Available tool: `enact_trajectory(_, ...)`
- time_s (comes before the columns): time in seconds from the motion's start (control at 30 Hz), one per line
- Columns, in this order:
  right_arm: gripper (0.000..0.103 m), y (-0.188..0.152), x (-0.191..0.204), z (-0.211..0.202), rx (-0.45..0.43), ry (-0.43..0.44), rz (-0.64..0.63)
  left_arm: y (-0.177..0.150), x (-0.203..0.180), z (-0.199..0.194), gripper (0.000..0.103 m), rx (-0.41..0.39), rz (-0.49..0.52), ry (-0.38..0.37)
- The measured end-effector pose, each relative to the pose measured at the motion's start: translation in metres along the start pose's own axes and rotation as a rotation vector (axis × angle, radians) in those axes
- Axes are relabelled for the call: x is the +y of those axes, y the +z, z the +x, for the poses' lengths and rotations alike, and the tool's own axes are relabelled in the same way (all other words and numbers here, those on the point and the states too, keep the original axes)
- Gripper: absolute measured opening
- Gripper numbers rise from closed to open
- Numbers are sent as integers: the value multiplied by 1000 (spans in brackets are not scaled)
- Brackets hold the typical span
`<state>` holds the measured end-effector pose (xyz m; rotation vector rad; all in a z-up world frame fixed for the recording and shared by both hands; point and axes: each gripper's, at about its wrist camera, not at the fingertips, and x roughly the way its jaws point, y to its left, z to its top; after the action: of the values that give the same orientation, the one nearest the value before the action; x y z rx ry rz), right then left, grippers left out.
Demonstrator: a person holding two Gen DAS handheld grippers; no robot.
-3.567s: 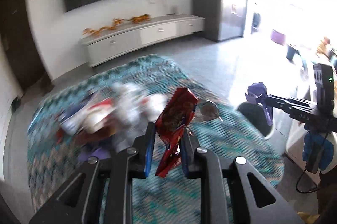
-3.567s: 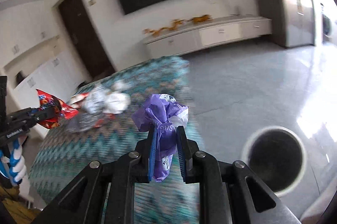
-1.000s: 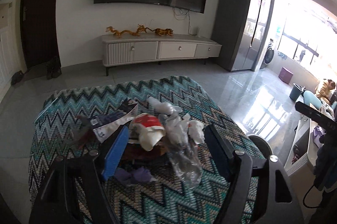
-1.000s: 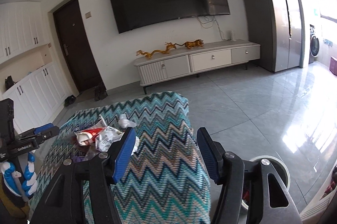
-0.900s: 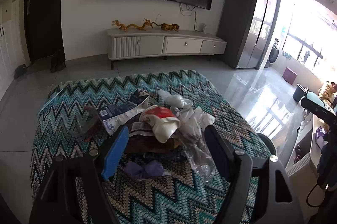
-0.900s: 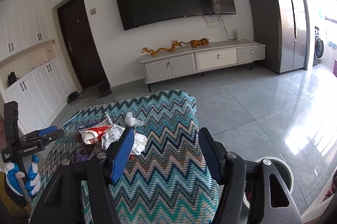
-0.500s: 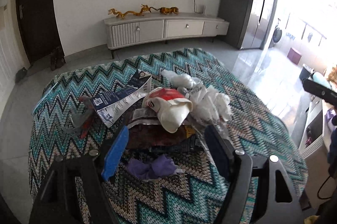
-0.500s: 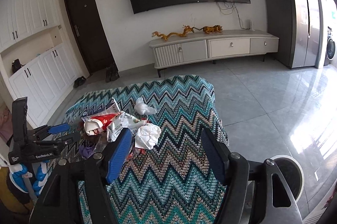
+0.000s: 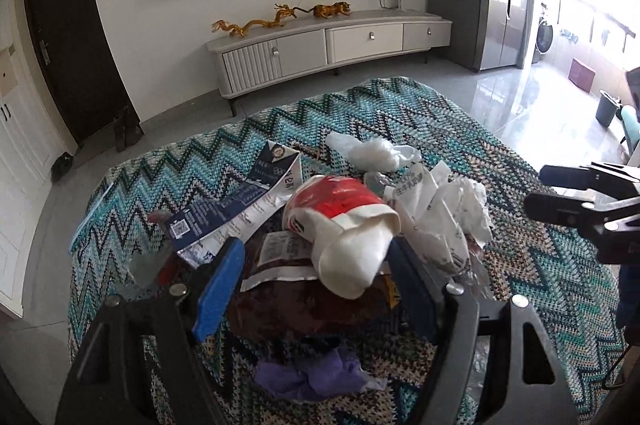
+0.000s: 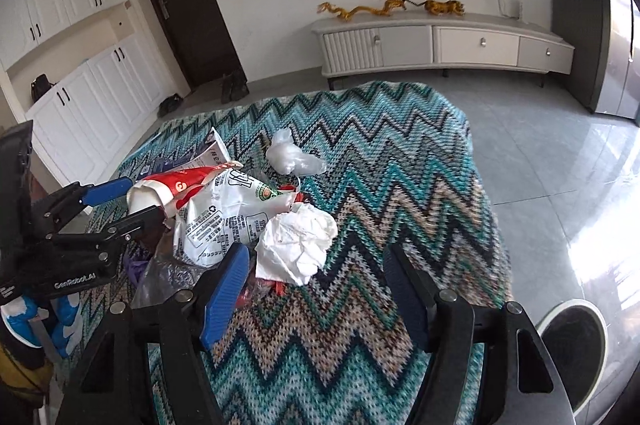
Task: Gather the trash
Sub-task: 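Grasp the white paper cup with the left tool while the right tool grasps white tissue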
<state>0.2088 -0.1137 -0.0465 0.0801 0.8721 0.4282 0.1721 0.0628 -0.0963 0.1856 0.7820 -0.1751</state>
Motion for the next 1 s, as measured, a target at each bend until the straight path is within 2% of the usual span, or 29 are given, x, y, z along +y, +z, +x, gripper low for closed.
enact_trajectory(0.2,68,5,1,32,34,24,-11,1,1,10,72,2,-28,2)
enact_trajectory(0.27,68,6,0,39,43,26,-7,2,5,14,62,6,-50,-1)
enact_trajectory(0.33,68,7,-2,46,49,35,0,2,8,17,47,13,-65,-15)
enact_trajectory(0.4,68,7,-3,50,52,42,4,2,10,18,41,12,-78,-24)
enact_trajectory(0.47,67,7,-4,55,57,50,4,3,11,18,31,10,-89,-43)
enact_trajectory(0.53,58,9,-4,58,60,66,6,3,10,17,23,6,-98,-58)
enact_trajectory(0.57,48,9,-4,59,65,76,5,4,10,16,21,1,-100,-60)
enact_trajectory(0.6,42,8,-3,60,69,83,3,4,10,15,14,-3,-101,-61)
enact_trajectory(0.7,28,5,-3,58,68,97,-2,5,11,10,12,-14,-111,-65)
enact_trajectory(0.87,21,-2,-6,45,54,112,16,5,15,-2,12,-34,-135,-92)
enact_trajectory(1.0,19,-7,-5,27,35,108,17,5,13,-18,12,-57,-140,-104)
